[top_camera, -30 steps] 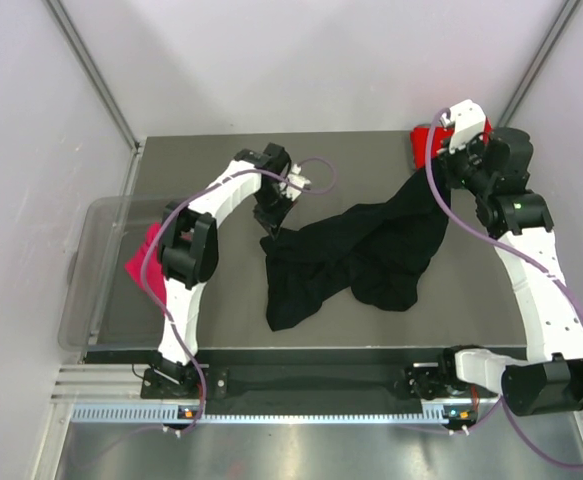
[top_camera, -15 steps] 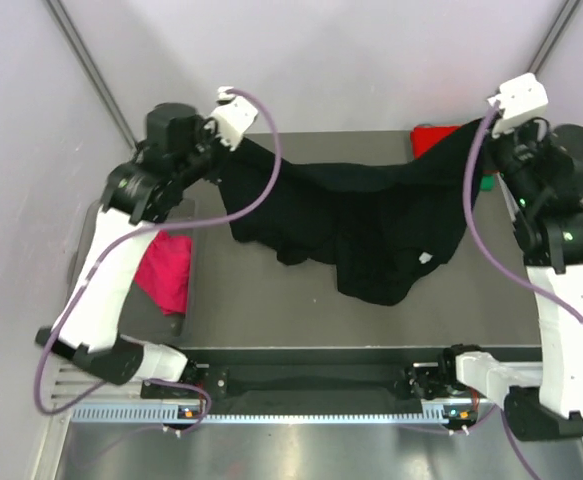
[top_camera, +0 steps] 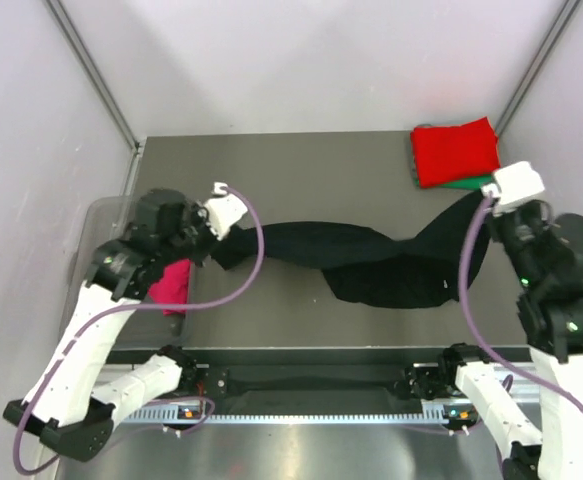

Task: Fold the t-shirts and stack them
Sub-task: Flatten the tshirt out

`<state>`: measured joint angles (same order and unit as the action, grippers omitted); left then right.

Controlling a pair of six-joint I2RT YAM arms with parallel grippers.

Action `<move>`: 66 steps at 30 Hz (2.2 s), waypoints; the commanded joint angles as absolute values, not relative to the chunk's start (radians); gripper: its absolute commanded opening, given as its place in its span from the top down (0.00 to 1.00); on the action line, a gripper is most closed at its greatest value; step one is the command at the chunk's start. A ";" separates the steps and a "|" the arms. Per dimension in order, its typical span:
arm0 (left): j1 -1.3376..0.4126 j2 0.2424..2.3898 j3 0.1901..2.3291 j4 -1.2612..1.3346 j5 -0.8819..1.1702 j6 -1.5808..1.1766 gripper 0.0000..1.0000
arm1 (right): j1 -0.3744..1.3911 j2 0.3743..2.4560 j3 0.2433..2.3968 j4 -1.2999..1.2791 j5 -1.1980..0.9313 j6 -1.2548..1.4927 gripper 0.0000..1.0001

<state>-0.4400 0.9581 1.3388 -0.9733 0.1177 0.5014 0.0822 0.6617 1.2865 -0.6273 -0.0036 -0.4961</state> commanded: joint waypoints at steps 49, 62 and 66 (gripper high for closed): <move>-0.732 1.402 0.854 -0.939 0.129 0.463 0.51 | 0.075 0.825 0.877 -0.566 -0.080 -0.519 1.00; -0.853 1.310 0.834 -0.936 0.064 0.400 0.56 | 0.075 0.844 0.884 -0.575 -0.061 -0.537 1.00; -0.883 1.327 0.839 -0.951 0.077 0.400 0.55 | 0.075 0.865 0.891 -0.566 -0.061 -0.523 1.00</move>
